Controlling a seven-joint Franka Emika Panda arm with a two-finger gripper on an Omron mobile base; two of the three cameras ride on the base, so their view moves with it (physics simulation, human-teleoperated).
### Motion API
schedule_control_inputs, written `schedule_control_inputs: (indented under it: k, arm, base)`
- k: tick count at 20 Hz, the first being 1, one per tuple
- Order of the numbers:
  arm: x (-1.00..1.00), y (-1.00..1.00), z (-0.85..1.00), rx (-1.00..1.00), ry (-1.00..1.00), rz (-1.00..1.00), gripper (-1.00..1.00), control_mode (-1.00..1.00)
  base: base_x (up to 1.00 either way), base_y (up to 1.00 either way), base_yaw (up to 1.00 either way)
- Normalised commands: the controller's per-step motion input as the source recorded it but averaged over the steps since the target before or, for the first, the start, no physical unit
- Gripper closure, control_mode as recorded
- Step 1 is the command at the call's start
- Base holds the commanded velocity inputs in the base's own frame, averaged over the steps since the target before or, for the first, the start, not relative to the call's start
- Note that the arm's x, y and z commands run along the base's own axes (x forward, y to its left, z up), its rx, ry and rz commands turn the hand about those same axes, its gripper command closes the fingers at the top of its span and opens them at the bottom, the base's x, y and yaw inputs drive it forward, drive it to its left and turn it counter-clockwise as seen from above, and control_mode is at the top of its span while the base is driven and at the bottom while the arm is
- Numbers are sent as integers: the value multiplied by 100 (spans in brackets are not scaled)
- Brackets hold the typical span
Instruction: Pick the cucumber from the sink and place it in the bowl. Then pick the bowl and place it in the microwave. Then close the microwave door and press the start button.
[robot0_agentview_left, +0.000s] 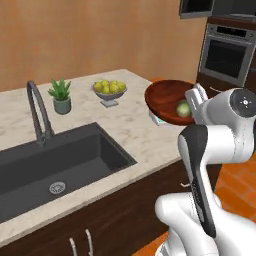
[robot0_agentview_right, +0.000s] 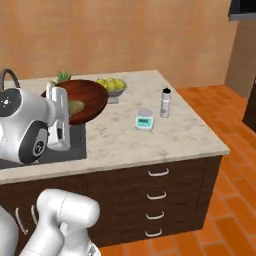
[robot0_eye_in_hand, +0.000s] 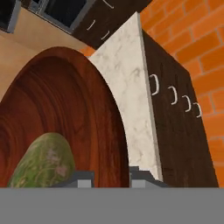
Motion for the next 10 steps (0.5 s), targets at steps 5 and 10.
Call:
schedule_control_inputs:
  k: [5, 10]
  arm:
    - [0, 0, 0, 0, 0, 0, 100, 100]
    - [0, 0, 0, 0, 0, 0, 100, 100]
  base:
    - [2, -9, -89]
    - [19, -66, -64]
